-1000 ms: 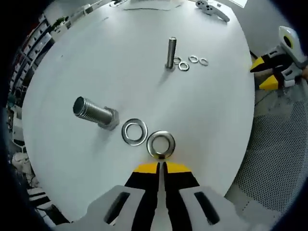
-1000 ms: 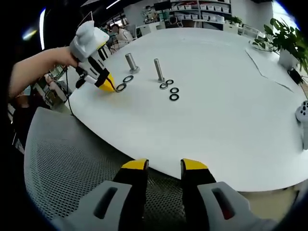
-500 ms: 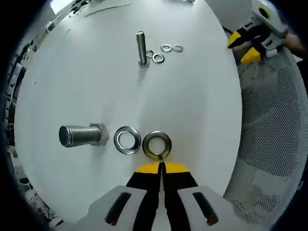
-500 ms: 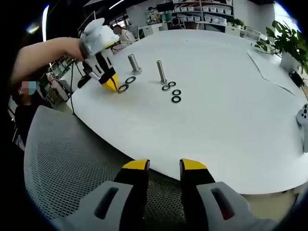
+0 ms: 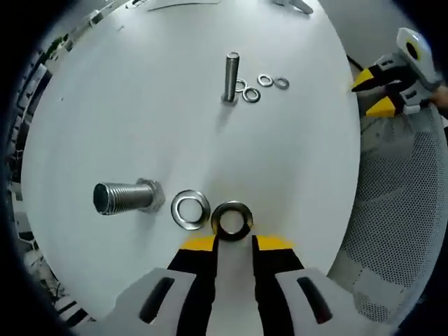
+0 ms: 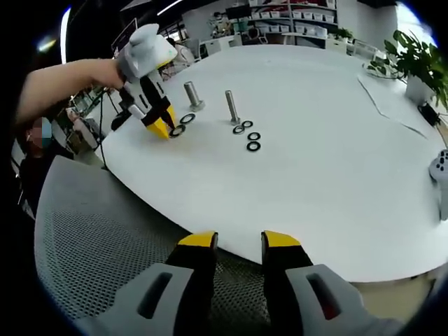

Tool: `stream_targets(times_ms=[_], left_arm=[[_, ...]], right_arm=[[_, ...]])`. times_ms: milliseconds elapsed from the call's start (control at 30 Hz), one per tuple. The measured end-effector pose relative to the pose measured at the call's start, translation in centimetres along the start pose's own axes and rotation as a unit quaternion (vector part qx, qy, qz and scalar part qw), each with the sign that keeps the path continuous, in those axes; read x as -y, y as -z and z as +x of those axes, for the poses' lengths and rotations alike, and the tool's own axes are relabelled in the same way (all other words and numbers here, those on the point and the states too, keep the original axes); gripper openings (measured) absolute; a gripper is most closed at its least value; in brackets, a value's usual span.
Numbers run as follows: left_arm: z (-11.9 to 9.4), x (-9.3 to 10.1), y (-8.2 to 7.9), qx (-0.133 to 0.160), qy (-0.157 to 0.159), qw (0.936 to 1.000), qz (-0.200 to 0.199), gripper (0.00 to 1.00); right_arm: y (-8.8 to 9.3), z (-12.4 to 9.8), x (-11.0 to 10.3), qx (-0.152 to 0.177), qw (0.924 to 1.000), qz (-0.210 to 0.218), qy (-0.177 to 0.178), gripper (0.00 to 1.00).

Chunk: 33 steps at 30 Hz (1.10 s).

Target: Place the washer onto the threaded stud by aligning its center hole with the stud, sliding it down to the base, and recovering from edge contact or off-axis alignment until the washer reaches the visible bottom stop.

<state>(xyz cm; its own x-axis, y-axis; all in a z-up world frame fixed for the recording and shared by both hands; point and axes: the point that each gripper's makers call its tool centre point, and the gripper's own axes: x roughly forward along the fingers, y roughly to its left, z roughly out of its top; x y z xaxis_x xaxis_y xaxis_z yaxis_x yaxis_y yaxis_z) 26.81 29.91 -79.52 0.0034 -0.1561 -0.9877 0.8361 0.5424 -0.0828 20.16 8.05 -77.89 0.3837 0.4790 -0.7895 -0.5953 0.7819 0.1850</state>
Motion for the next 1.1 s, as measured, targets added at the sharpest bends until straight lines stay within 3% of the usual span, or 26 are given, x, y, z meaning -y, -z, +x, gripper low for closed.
stream_targets(times_ms=[133,367,533,700,1100], left_arm=[[0.1,0.2,-0.8,0.013,-0.007,0.9999,0.002,0.33],[0.2,-0.3,-0.7,0.003,-0.041,0.9988,0.028,0.28],[0.2,-0.2,-0.8,0.008,-0.042,0.9989,0.019,0.28],[0.3,-0.1,-1.4,0.035,-0.041,0.9984,0.02,0.29],[0.3,0.0,-1.3,0.011,-0.033,0.9974,0.063,0.29]], right_arm=[[0.0,0.0,-0.1,-0.002,1.0,-0.002,-0.001,0.28],[0.0,0.0,-0.1,0.0,1.0,-0.003,-0.003,0.27],[-0.1,0.0,-0.1,0.001,1.0,-0.004,-0.004,0.27],[-0.1,0.0,-0.1,0.001,1.0,-0.003,-0.004,0.27],[0.1,0.0,0.1,-0.002,1.0,0.005,0.001,0.28]])
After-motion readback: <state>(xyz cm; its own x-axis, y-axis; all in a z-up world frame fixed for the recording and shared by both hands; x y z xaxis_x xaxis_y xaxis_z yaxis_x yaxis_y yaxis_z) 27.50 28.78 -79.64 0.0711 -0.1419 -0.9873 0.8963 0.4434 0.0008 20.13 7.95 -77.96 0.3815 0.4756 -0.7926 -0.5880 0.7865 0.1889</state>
